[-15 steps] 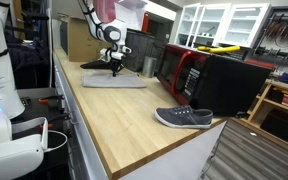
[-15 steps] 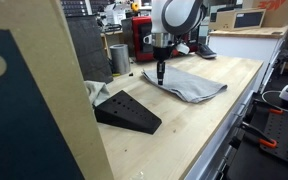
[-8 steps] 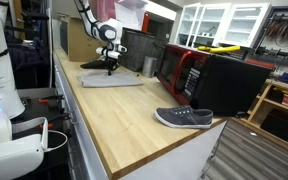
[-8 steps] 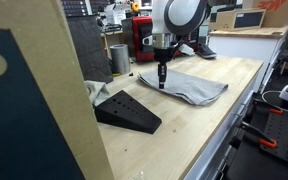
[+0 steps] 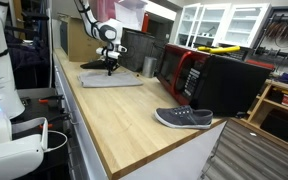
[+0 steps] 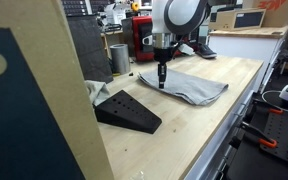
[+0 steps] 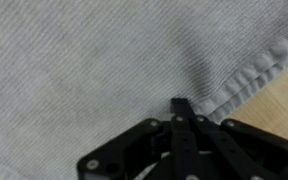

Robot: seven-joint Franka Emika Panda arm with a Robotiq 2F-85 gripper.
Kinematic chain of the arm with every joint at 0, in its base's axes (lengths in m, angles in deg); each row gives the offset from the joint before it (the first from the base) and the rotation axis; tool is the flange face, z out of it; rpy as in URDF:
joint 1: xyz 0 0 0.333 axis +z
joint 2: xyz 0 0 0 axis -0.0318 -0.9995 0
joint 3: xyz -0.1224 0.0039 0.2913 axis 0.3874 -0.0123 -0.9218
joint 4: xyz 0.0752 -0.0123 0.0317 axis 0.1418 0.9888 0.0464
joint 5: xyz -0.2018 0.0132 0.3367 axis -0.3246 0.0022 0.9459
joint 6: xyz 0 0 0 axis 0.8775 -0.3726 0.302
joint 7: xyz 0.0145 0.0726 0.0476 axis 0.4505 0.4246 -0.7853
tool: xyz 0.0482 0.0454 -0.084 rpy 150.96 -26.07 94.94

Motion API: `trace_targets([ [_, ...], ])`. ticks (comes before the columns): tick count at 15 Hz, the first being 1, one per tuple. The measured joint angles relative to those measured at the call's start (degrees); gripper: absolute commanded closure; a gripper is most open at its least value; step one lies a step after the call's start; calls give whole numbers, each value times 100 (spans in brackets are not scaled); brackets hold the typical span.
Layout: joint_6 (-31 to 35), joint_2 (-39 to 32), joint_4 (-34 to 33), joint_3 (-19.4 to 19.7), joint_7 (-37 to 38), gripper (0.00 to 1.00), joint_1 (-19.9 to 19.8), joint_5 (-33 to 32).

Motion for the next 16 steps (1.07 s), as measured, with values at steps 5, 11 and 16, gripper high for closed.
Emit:
trace_targets([
  [5, 0, 0, 0, 0, 0, 73, 0, 0],
  [11, 4, 44, -1, 10, 214, 29, 44, -123],
  [16, 4, 247, 8, 12, 506, 0, 185, -159],
])
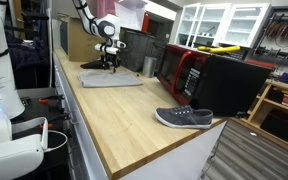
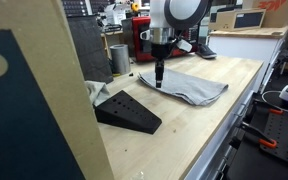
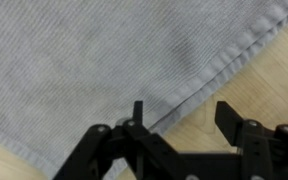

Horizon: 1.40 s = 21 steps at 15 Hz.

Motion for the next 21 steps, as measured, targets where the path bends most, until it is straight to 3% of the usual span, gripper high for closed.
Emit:
trace_targets([
  [7, 43, 134, -42, 40, 773, 0, 66, 71],
  [13, 619, 76, -105, 154, 1896, 0, 124, 111],
  [21, 1263, -128, -317, 768, 3144, 0, 292, -269],
])
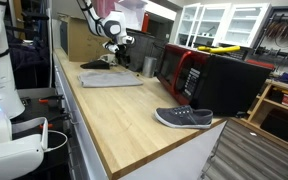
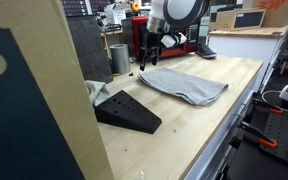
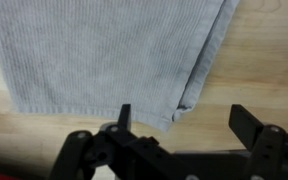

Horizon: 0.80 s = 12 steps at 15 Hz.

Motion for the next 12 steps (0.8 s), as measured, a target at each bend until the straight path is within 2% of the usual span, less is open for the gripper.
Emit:
trace_targets([
  [3, -18, -165, -196, 79, 57, 0, -10, 55],
  [6, -75, -360, -362, -10, -31, 0, -34, 364],
  [12, -77, -412, -406, -32, -31, 0, -39, 374],
])
